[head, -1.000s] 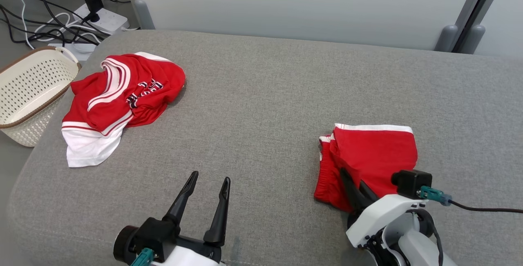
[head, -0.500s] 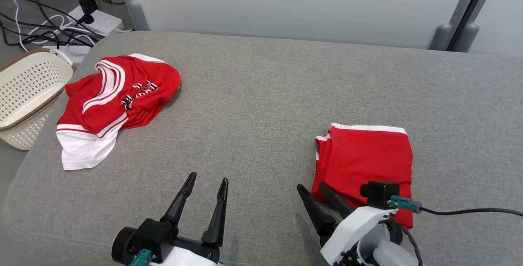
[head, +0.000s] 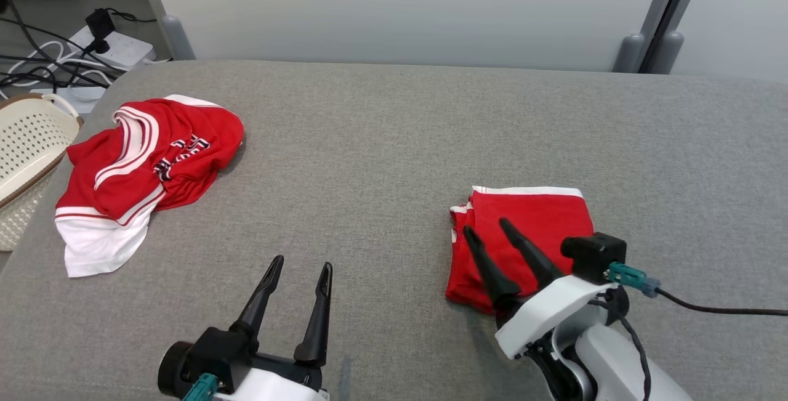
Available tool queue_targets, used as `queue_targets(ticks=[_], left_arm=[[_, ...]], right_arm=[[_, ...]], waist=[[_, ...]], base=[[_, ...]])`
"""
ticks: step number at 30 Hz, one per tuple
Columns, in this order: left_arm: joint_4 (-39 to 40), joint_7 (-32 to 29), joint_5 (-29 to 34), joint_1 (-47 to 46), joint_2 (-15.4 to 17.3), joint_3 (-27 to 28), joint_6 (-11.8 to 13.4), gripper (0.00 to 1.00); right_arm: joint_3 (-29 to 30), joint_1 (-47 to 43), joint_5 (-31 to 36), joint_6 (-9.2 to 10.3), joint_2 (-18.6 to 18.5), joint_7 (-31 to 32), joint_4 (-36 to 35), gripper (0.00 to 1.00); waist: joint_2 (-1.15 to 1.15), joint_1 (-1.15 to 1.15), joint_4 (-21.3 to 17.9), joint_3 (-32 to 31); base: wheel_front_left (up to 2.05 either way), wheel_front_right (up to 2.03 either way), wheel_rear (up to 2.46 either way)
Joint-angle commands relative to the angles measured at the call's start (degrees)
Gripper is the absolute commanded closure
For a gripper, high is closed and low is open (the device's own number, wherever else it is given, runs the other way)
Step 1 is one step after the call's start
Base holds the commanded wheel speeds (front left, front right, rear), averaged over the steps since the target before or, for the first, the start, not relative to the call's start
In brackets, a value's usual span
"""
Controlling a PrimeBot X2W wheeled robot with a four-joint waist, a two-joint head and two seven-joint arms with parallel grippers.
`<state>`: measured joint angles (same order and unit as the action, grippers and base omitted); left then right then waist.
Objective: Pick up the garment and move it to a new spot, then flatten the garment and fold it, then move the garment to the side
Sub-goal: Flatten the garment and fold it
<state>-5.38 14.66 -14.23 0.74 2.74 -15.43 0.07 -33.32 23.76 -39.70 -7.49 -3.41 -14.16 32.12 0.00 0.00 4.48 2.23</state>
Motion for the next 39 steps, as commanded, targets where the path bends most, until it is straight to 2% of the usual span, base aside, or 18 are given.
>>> queue_targets(ticks=[1,5,10,22,30,39], left_arm=[[1.76,0.34,-0.71,-1.34,0.14,2.16,0.50,0.00],[1.85,0.34,-2.71,-1.44,0.14,3.26,0.93,0.00],[1.45,0.34,-5.12,-1.11,0.14,5.18,1.28,0.00],[-0.12,0.34,-4.00,-0.27,0.14,8.88,-1.06,0.00],[-1.17,0.34,-3.31,1.79,0.14,8.94,-1.84,0.00],[-1.46,0.34,-2.55,3.48,0.14,8.05,-2.26,0.00]], right_arm=[[0.38,0.95,1.78,0.00,0.53,-0.78,-1.78,0.00],[5.07,0.10,7.74,0.00,0.22,-0.82,-3.81,0.00],[10.21,-2.91,11.85,0.00,-0.55,-0.83,-6.30,0.00],[20.86,-13.21,16.91,0.00,-2.23,-0.84,-15.12,0.00],[23.50,-19.84,18.36,0.00,-2.31,-0.84,-19.11,0.00],[23.81,-23.91,18.28,0.00,-2.19,-0.84,-19.55,0.00]], waist=[[0.00,0.00,-0.59,0.00],[0.00,0.00,-2.04,-0.28],[0.00,0.00,-3.67,-1.73],[0.00,0.00,-5.79,-2.93],[0.00,0.00,-6.09,-4.89],[0.00,0.00,-5.96,-6.19]], base=[[0.00,0.00,0.00],[0.00,0.00,0.00],[0.00,0.00,0.00],[0.00,0.00,0.00],[0.00,0.00,0.00],[0.00,0.00,0.00]])
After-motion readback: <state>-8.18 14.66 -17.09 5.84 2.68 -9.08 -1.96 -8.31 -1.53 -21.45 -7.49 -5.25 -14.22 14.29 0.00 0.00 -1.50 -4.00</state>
